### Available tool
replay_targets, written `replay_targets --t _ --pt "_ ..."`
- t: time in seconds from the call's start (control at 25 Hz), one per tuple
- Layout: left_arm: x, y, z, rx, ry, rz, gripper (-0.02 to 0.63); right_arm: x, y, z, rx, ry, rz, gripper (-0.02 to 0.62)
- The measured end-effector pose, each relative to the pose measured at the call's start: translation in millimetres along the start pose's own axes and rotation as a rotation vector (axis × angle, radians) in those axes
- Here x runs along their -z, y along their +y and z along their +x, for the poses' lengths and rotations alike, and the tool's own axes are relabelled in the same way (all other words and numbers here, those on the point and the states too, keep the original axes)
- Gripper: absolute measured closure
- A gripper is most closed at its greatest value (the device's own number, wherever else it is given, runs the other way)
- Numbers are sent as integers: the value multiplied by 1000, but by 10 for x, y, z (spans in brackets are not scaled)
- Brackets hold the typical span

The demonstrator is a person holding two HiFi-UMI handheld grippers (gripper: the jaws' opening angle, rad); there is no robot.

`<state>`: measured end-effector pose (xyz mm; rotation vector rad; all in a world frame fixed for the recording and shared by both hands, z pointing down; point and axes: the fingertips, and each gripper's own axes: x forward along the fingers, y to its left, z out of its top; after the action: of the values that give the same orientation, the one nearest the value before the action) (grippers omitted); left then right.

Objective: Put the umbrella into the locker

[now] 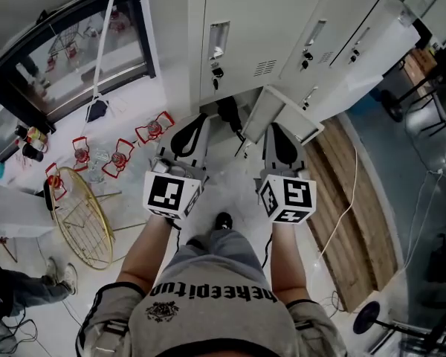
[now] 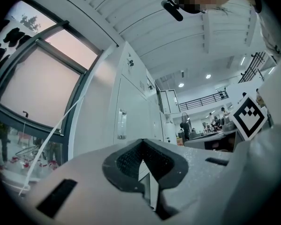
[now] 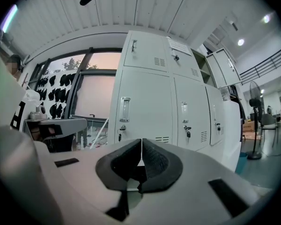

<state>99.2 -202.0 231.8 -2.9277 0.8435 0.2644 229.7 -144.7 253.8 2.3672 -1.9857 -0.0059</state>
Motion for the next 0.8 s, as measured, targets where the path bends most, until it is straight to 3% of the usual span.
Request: replay_targets --t 0.8 --pt "-221 -360 -135 83 -38 5 603 -241 -143 -643 105 -91 11 592"
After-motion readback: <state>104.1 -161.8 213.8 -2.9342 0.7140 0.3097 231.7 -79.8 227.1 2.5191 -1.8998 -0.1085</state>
